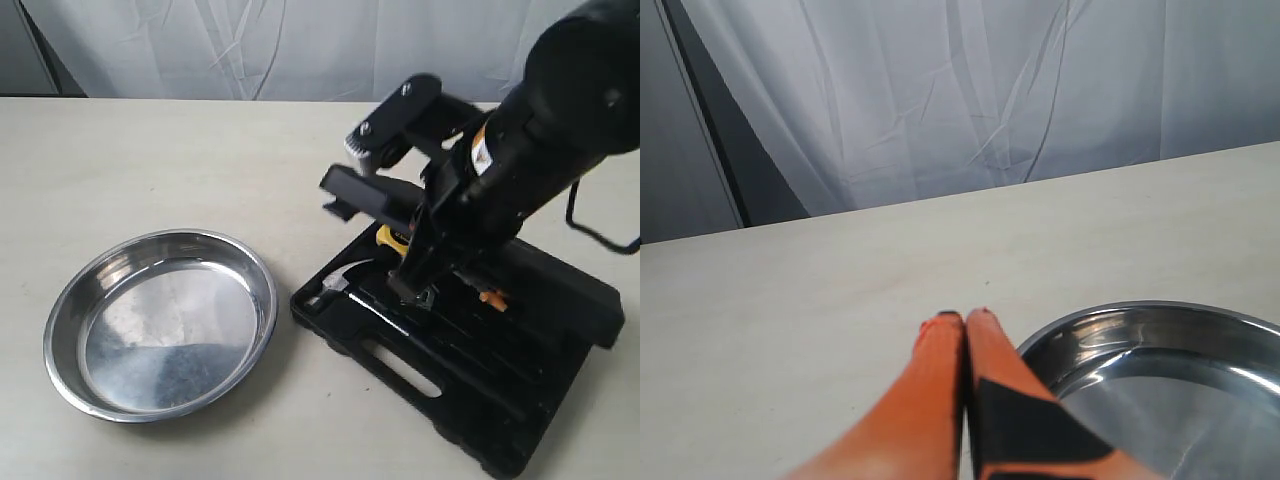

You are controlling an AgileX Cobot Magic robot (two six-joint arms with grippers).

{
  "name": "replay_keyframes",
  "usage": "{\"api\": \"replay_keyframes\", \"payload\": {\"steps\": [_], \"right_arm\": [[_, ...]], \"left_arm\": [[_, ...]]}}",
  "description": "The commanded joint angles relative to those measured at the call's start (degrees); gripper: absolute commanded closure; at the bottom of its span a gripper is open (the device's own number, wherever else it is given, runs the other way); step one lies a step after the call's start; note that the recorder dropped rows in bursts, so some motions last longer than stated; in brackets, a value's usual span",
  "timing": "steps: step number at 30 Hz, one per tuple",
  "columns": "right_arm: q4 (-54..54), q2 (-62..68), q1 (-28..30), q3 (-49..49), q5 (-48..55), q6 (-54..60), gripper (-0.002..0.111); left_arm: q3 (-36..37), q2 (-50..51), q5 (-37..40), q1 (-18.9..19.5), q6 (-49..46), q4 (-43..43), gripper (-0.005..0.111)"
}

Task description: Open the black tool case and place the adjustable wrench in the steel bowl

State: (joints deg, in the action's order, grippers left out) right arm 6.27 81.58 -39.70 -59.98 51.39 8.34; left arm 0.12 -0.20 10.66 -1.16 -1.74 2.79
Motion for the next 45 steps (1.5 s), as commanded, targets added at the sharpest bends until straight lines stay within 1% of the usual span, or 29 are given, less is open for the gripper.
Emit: {"api": "replay_keyframes", "payload": {"steps": [1, 7, 12, 14, 19, 20, 22, 24, 25, 29, 31, 36, 38, 40, 41, 43, 45], "right_arm": [[11.9, -3.4, 0.3, -5.0, 1.7, -6.4, 0.109], [29.4, -3.0, 0.3, -7.5, 6.0, -12.3, 0.109], [39.8, -0.3, 0.3, -7.5, 9.6, -13.7, 0.109], [43.6, 1.3, 0.3, -7.5, 10.7, -16.4, 0.109], [60.1, 5.1, 0.3, -7.5, 18.6, -34.0, 0.109], [63.1, 5.4, 0.3, -7.5, 18.6, -37.2, 0.109], [65.3, 5.3, 0.3, -7.5, 18.6, -44.6, 0.109], [60.2, 4.9, 0.3, -7.5, 18.6, -45.3, 0.109], [54.0, 4.8, 0.3, -7.5, 16.5, -43.0, 0.109], [24.0, 6.1, 0.3, -5.8, -1.1, -20.4, 0.109], [13.2, 8.5, 0.3, -5.4, -4.9, -13.5, 0.109], [7.9, 15.5, 0.3, -5.5, -5.4, -8.9, 0.109], [-0.1, 17.2, 0.3, -5.5, -4.6, 0.8, 0.109], [-8.5, 17.7, 0.3, -5.5, -1.7, 8.6, 0.109], [-11.8, 17.7, 0.3, -5.4, 0.4, 9.9, 0.109], [-13.3, 16.7, 0.3, -5.1, 5.3, 9.2, 0.109], [-13.3, 14.5, 0.3, -3.6, 8.1, 4.8, 0.109]], "left_arm": [[-0.1, 0.2, -0.3, -0.1, 0.0, -0.1, 0.106], [-0.1, 0.2, -0.3, -0.1, 0.0, -0.1, 0.106], [-0.1, 0.2, -0.3, -0.1, 0.0, -0.1, 0.106], [-0.1, 0.2, -0.3, -0.1, 0.0, -0.1, 0.106], [-0.1, 0.2, -0.3, -0.1, 0.0, -0.1, 0.106], [-0.1, 0.2, -0.3, -0.1, 0.0, -0.1, 0.106], [-0.1, 0.2, -0.3, -0.1, 0.0, -0.1, 0.106], [-0.1, 0.2, -0.3, -0.1, 0.0, -0.1, 0.106], [-0.1, 0.2, -0.3, -0.1, 0.0, -0.1, 0.106], [-0.1, 0.2, -0.3, -0.1, 0.0, -0.1, 0.106], [-0.1, 0.2, -0.3, -0.1, 0.0, -0.1, 0.106], [-0.1, 0.2, -0.3, -0.1, 0.0, -0.1, 0.106], [-0.1, 0.2, -0.3, -0.1, 0.0, -0.1, 0.106], [-0.1, 0.2, -0.3, -0.1, 0.0, -0.1, 0.106], [-0.1, 0.2, -0.3, -0.1, 0.0, -0.1, 0.106], [-0.1, 0.2, -0.3, -0.1, 0.0, -0.1, 0.106], [-0.1, 0.2, -0.3, -0.1, 0.0, -0.1, 0.106]]}}
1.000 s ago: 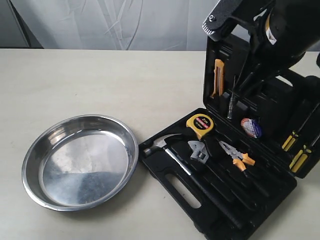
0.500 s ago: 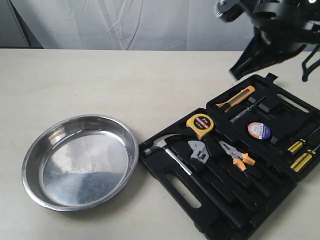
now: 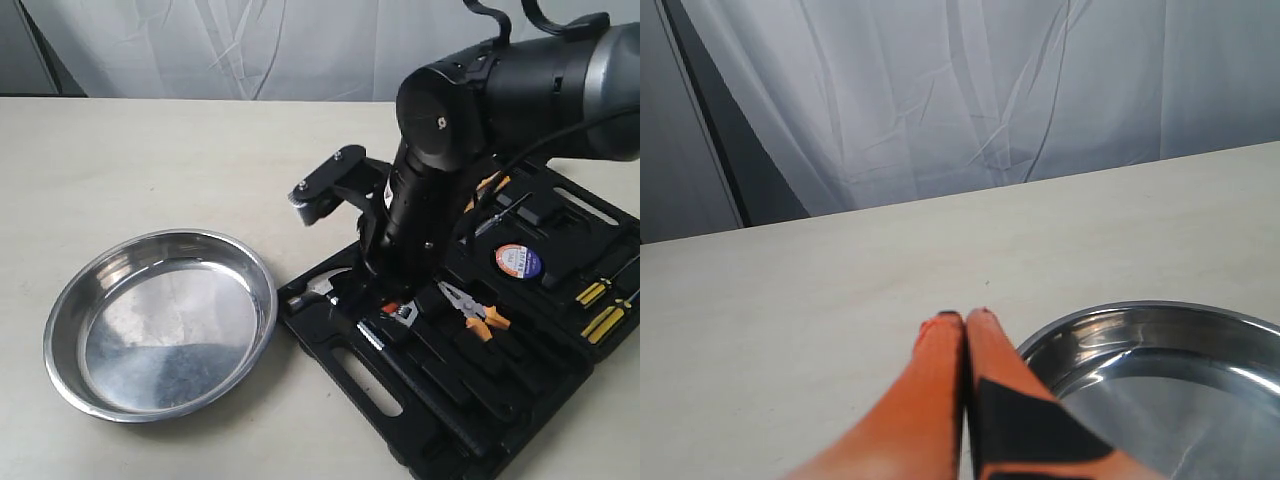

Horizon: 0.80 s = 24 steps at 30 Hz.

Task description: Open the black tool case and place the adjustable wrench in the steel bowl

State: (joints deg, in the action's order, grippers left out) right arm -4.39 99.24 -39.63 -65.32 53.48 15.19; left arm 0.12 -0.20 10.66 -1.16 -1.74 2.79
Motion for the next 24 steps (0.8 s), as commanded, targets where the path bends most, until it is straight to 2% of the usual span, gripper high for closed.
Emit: {"api": "replay_keyframes", "payload": {"steps": [1, 4, 6, 8, 11, 13, 15, 18, 21, 24], "right_arm": [[-2.5, -4.7, 0.2, 3.0, 7.4, -3.9, 0.109], [-1.9, -8.9, 0.2, 7.8, 12.5, -6.1, 0.109], [3.0, -11.0, 0.2, 11.5, 16.5, -6.1, 0.109], [13.5, -11.7, 0.2, 14.7, 16.5, -8.9, 0.109], [29.9, -11.3, 1.8, 17.0, 16.5, -21.4, 0.109], [35.2, -10.7, 4.7, 17.0, 16.5, -29.4, 0.109], [37.2, -10.1, 8.4, 17.0, 9.0, -35.9, 0.109], [35.4, -9.1, 12.6, 17.0, -4.7, -38.5, 0.109], [33.8, -7.9, 13.9, 17.0, -18.0, -38.1, 0.109], [32.4, -6.9, 13.9, 17.0, -26.4, -36.3, 0.109]], "left_arm": [[-0.1, 0.2, -0.3, -0.1, 0.0, -0.1, 0.106], [-0.1, 0.2, -0.3, -0.1, 0.0, -0.1, 0.106], [-0.1, 0.2, -0.3, -0.1, 0.0, -0.1, 0.106], [-0.1, 0.2, -0.3, -0.1, 0.0, -0.1, 0.106], [-0.1, 0.2, -0.3, -0.1, 0.0, -0.1, 0.106], [-0.1, 0.2, -0.3, -0.1, 0.0, -0.1, 0.106], [-0.1, 0.2, -0.3, -0.1, 0.0, -0.1, 0.106], [-0.1, 0.2, -0.3, -0.1, 0.0, -0.1, 0.106], [-0.1, 0.2, -0.3, -0.1, 0.0, -0.1, 0.106], [-0.1, 0.2, -0.3, -0.1, 0.0, -0.1, 0.106]]}}
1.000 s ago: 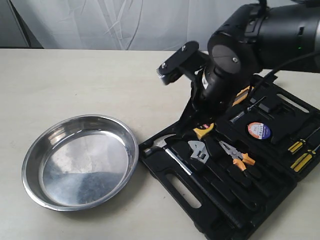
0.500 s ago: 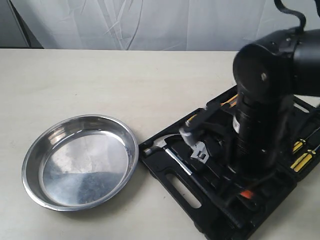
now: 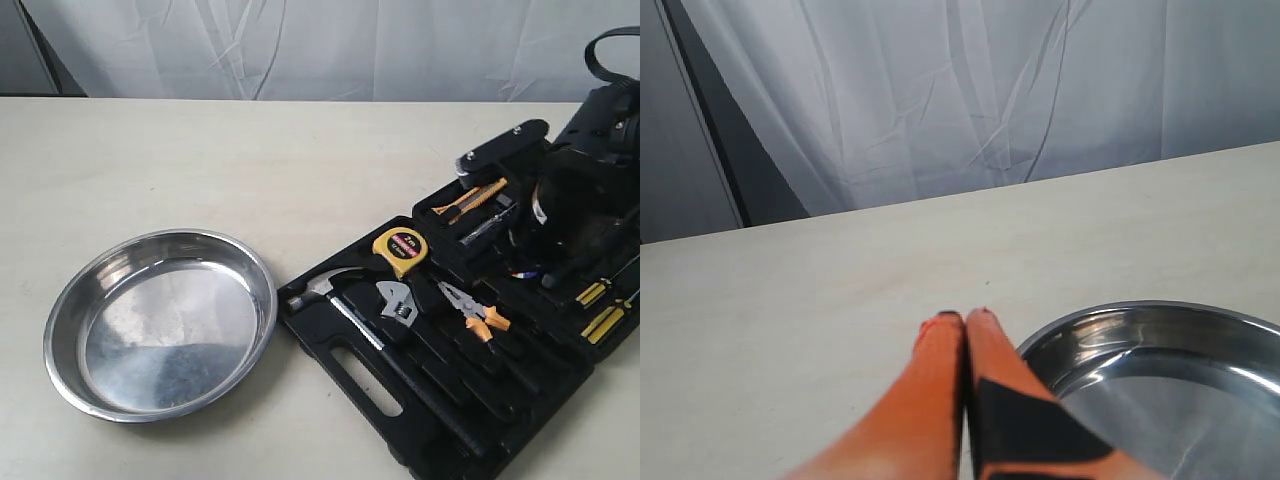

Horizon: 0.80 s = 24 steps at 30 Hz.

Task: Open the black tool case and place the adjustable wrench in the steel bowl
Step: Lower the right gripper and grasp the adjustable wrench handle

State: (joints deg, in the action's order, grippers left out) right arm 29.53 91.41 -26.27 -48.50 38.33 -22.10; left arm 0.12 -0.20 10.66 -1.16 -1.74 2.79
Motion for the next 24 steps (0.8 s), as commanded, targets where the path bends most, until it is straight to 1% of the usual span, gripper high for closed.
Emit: {"api": "replay_keyframes", "payload": {"steps": [1, 2, 3, 4, 5, 6, 7, 8, 10, 12, 13, 14, 17, 18, 19, 24], "right_arm": [[-3.9, 1.1, 0.5, 0.0, -13.0, 2.9, 0.109], [-13.8, 1.1, 0.5, 0.0, -16.1, 15.2, 0.109], [-19.2, 1.1, 0.5, 0.0, -16.2, 22.5, 0.109], [-35.5, 1.1, 0.5, -0.1, -13.5, 43.4, 0.109], [-43.7, 1.1, 0.5, -0.5, -10.1, 52.5, 0.109], [-54.8, 1.1, 0.5, -2.1, -2.3, 64.7, 0.109], [-57.2, 1.1, 0.5, -3.4, 2.6, 66.2, 0.109], [-57.5, 1.1, 0.5, -5.3, 7.7, 63.7, 0.109], [-54.8, 1.4, 0.5, -5.4, 5.1, 54.7, 0.109], [-48.1, 2.9, 0.5, -5.3, 3.9, 47.1, 0.109], [-45.9, 4.0, 0.5, -4.9, 3.7, 44.0, 0.105], [-45.0, 5.4, 0.5, -4.5, 3.4, 43.2, 0.097], [-45.0, 9.2, 0.5, -4.2, 1.7, 43.0, 0.058], [-45.0, 9.8, 0.5, -4.2, 0.8, 43.0, 0.053], [-45.0, 10.4, 0.5, -4.2, 0.2, 43.0, 0.051], [-45.0, 12.9, 0.5, -4.2, -2.1, 43.0, 0.054]], "left_arm": [[-0.1, 0.2, -0.3, -0.1, 0.0, -0.1, 0.106], [-0.1, 0.2, -0.3, -0.1, 0.0, -0.1, 0.106], [-0.1, 0.2, -0.3, -0.1, 0.0, -0.1, 0.106], [-0.1, 0.2, -0.3, -0.1, 0.0, -0.1, 0.106], [-0.1, 0.2, -0.3, -0.1, 0.0, -0.1, 0.106], [-0.1, 0.2, -0.3, -0.1, 0.0, -0.1, 0.106], [-0.1, 0.2, -0.3, -0.1, 0.0, -0.1, 0.106], [-0.1, 0.2, -0.3, -0.1, 0.0, -0.1, 0.106], [-0.1, 0.2, -0.3, -0.1, 0.0, -0.1, 0.106], [-0.1, 0.2, -0.3, -0.1, 0.0, -0.1, 0.106], [-0.1, 0.2, -0.3, -0.1, 0.0, -0.1, 0.106], [-0.1, 0.2, -0.3, -0.1, 0.0, -0.1, 0.106], [-0.1, 0.2, -0.3, -0.1, 0.0, -0.1, 0.106], [-0.1, 0.2, -0.3, -0.1, 0.0, -0.1, 0.106], [-0.1, 0.2, -0.3, -0.1, 0.0, -0.1, 0.106], [-0.1, 0.2, -0.3, -0.1, 0.0, -0.1, 0.106]]}}
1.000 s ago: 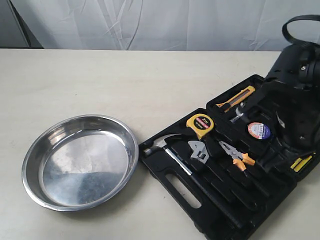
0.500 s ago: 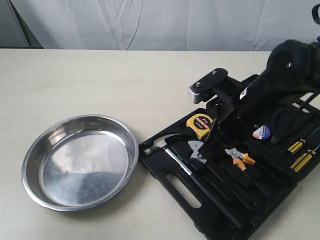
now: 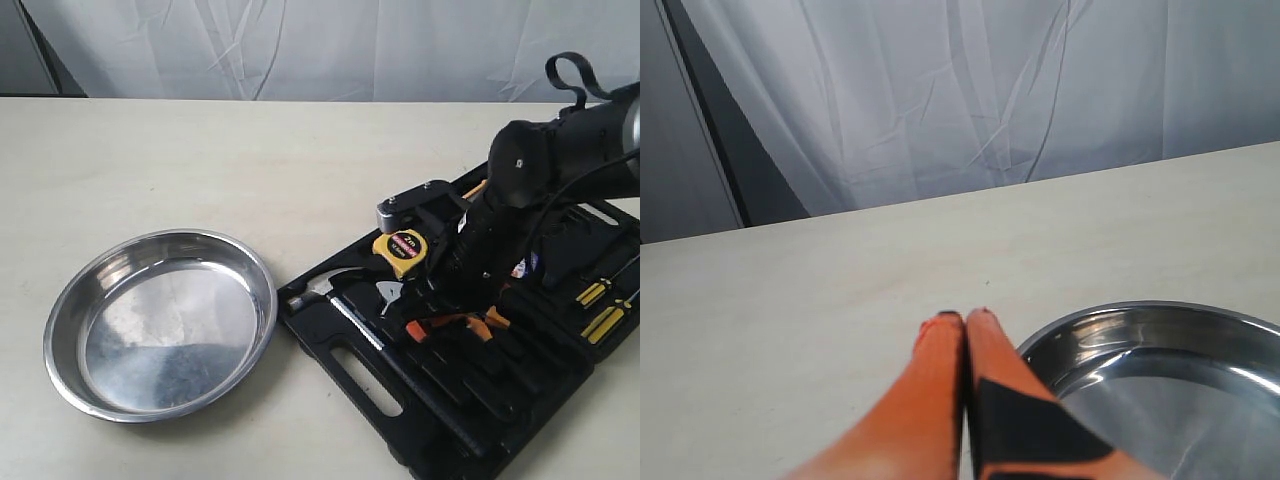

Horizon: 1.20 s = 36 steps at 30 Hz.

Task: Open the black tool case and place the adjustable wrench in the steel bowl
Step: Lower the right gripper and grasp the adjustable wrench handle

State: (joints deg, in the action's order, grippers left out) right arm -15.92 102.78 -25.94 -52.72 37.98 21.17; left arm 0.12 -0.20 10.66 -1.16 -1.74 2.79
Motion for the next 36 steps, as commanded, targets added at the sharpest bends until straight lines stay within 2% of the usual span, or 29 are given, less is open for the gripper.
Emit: {"api": "replay_keyframes", "payload": {"steps": [1, 6, 8, 11, 12, 32, 36], "right_arm": [[0.4, 1.9, 0.2, 0.0, -1.7, -0.2, 0.054], [1.1, 5.1, -1.4, 0.0, -1.6, -0.2, 0.057], [1.1, 6.1, -2.6, 0.0, -1.6, -0.2, 0.07], [1.2, 6.0, -4.0, -0.2, -1.3, -0.2, 0.106], [1.1, 5.6, -4.4, -0.4, -1.3, -0.2, 0.108], [1.6, -6.6, -5.0, -0.8, -1.7, -1.9, 0.108], [-2.2, -8.0, -5.3, -1.2, -4.1, -1.9, 0.108]], "left_arm": [[-0.1, 0.2, -0.3, -0.1, 0.0, -0.1, 0.106], [-0.1, 0.2, -0.3, -0.1, 0.0, -0.1, 0.106], [-0.1, 0.2, -0.3, -0.1, 0.0, -0.1, 0.106], [-0.1, 0.2, -0.3, -0.1, 0.0, -0.1, 0.106], [-0.1, 0.2, -0.3, -0.1, 0.0, -0.1, 0.106], [-0.1, 0.2, -0.3, -0.1, 0.0, -0.1, 0.106], [-0.1, 0.2, -0.3, -0.1, 0.0, -0.1, 0.106]]}}
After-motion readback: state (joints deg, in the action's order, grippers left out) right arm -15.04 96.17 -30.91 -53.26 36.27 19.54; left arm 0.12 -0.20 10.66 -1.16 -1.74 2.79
